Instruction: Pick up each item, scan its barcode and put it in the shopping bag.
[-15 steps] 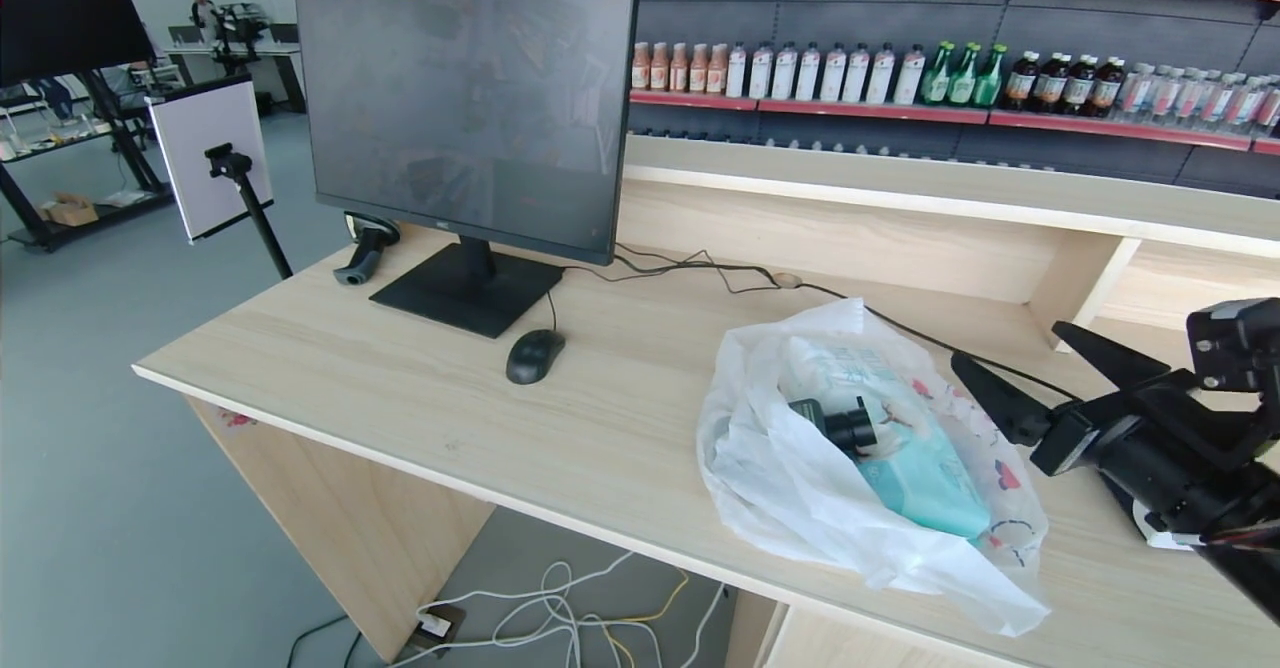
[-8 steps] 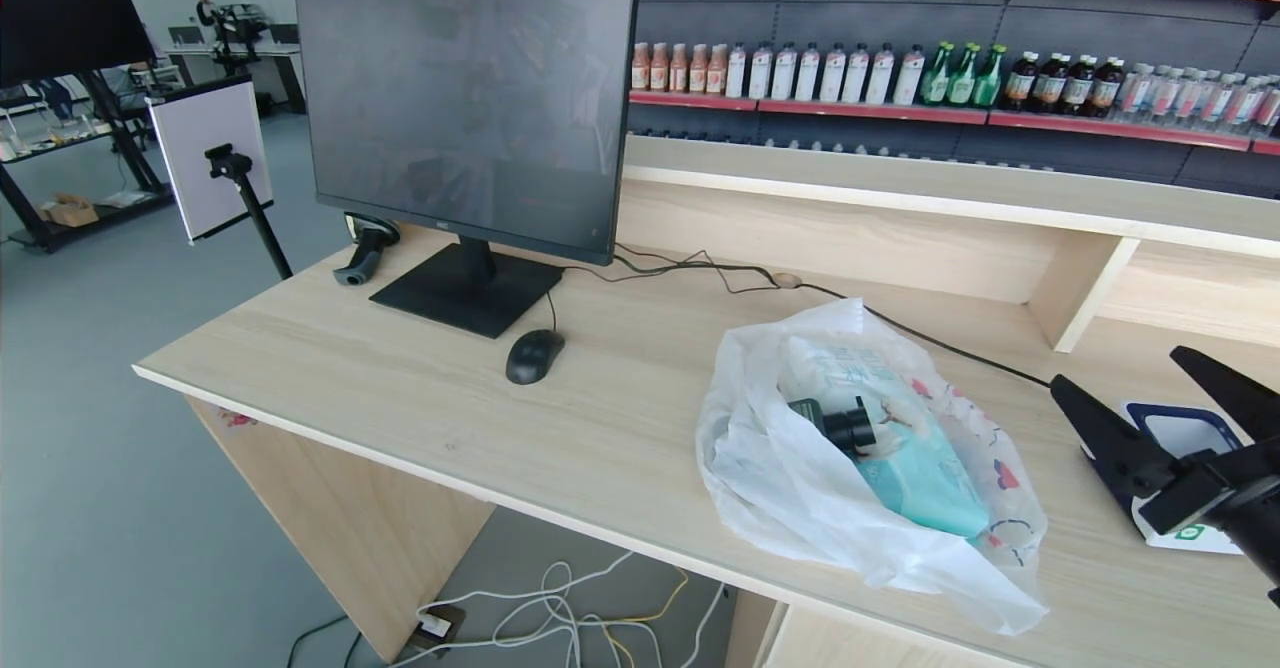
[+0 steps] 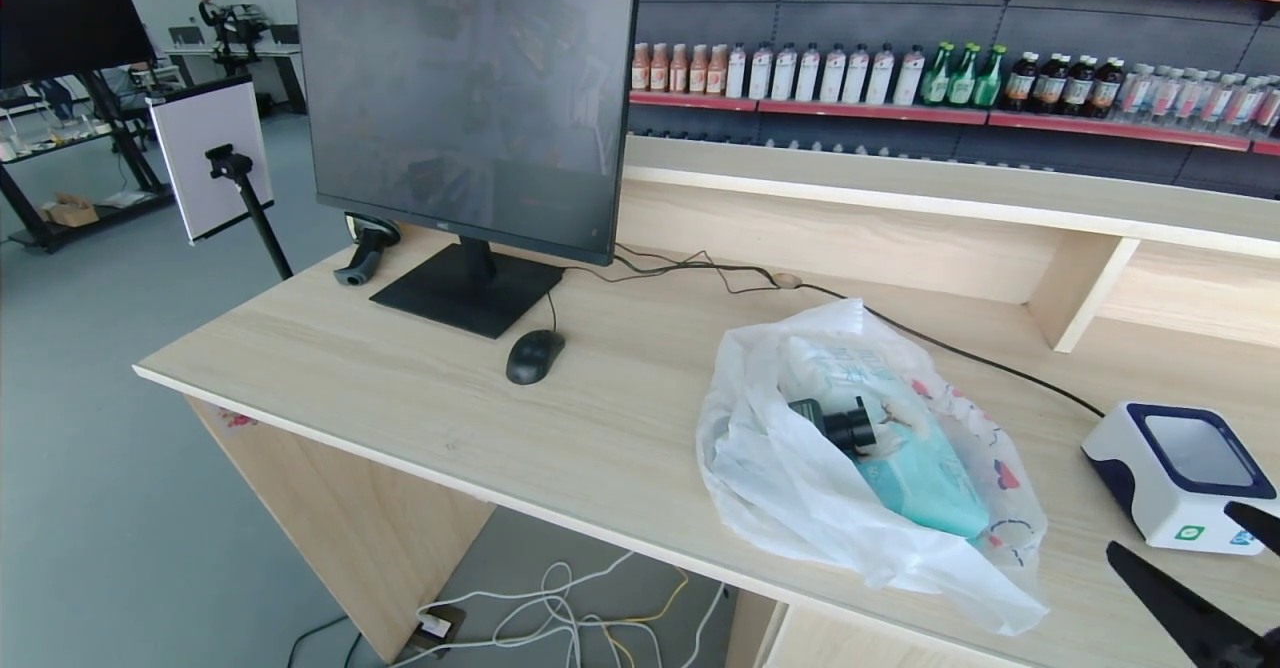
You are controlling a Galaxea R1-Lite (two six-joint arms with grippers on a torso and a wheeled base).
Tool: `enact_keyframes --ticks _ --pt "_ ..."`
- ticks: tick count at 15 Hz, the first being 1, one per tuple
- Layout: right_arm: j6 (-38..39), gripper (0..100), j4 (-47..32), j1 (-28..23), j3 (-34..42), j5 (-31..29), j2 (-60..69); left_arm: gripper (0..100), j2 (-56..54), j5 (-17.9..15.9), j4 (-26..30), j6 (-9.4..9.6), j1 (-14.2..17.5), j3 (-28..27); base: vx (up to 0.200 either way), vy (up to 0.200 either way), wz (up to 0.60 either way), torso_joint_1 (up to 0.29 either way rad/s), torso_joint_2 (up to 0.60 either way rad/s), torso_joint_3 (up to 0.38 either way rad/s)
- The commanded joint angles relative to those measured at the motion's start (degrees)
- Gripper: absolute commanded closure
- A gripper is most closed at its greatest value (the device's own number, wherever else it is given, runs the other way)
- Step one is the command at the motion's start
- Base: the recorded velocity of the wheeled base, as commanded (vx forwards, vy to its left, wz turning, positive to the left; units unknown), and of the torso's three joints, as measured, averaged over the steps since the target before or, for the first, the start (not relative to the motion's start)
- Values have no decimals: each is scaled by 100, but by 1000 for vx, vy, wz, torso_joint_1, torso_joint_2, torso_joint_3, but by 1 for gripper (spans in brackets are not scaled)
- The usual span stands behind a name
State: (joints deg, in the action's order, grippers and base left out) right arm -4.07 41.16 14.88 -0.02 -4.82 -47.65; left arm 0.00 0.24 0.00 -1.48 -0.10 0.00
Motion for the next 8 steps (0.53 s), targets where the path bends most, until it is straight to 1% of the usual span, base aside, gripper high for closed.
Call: enact_keyframes --ticks 1,2,3,5,6,7,8 --pt "-305 0 -3588 384 -24 -11 3675 0 0 2 0 -2 1 0 0 0 0 0 0 0" --pt "-287 0 -4353 322 -208 24 4317 0 0 2 0 -2 1 0 0 0 0 0 0 0" --pt "-278 0 -4230 155 -173 24 4317 0 0 2 0 7 1 0 0 0 0 0 0 0" --pt "-305 0 -4230 41 -165 33 4326 0 0 2 0 -2 1 0 0 0 0 0 0 0" --pt "-234 0 -4221 -249 -165 7 4089 0 0 2 0 -11 1 0 0 0 0 0 0 0" --pt "-208 0 -4221 -935 -165 7 3799 0 0 2 0 -11 1 0 0 0 0 0 0 0" --pt "-182 0 -4221 -1365 -165 7 3649 0 0 2 0 -11 1 0 0 0 0 0 0 0"
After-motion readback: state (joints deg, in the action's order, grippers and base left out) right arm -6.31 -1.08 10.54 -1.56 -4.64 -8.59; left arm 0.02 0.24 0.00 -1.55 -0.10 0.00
